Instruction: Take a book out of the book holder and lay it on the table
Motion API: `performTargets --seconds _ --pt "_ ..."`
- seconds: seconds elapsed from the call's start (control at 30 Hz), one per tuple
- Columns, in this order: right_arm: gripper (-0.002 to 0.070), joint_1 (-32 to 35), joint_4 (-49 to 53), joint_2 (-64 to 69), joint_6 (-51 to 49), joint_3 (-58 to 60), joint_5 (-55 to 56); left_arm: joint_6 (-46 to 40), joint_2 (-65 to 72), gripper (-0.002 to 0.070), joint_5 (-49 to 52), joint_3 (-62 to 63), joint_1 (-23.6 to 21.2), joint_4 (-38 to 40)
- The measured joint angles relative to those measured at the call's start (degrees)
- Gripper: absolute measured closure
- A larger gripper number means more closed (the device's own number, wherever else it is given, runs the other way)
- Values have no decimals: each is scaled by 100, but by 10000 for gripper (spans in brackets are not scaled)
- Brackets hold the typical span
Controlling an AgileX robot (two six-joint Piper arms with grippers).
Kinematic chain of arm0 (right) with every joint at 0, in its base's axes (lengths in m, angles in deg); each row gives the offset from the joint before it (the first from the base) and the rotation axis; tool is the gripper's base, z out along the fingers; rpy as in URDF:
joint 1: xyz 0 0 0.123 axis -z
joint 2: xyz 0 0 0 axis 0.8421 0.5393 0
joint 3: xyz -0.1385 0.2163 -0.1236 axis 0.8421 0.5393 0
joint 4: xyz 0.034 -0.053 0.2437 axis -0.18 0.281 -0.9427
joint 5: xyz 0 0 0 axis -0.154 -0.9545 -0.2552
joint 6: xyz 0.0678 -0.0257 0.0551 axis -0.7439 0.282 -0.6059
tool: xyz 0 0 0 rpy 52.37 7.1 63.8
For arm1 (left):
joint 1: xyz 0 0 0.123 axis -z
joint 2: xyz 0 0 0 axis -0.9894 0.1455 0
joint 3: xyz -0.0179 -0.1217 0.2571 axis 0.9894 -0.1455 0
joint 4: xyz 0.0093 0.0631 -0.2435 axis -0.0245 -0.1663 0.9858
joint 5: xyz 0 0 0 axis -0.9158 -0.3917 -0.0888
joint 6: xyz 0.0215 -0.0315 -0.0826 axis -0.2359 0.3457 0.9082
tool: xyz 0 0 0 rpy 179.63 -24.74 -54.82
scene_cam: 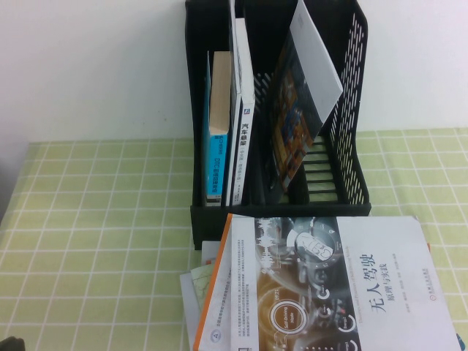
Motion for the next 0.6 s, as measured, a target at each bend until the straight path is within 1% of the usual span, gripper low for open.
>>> performTargets --seconds 0.13,0.23,0.3,0.37,0.5,0.6 --pt "678 0 0 0 0 0 0 14 0 678 -396 -300 0 -225" --pt "678 0 0 0 0 0 0 571 0 678 -859 -602 -126 -887" --pt "678 0 0 0 0 0 0 1185 0 678 -1155 -830 -398 -1314" --pt "678 0 0 0 0 0 0 1564 0 678 -1315 -1057 -791 -1456" --pt "678 0 0 0 0 0 0 1785 -159 678 -1706 -1528 -1502 -1443" --pt "678 0 0 0 -4 0 0 1832 -438 678 -1985 -1861 -1836 -1289"
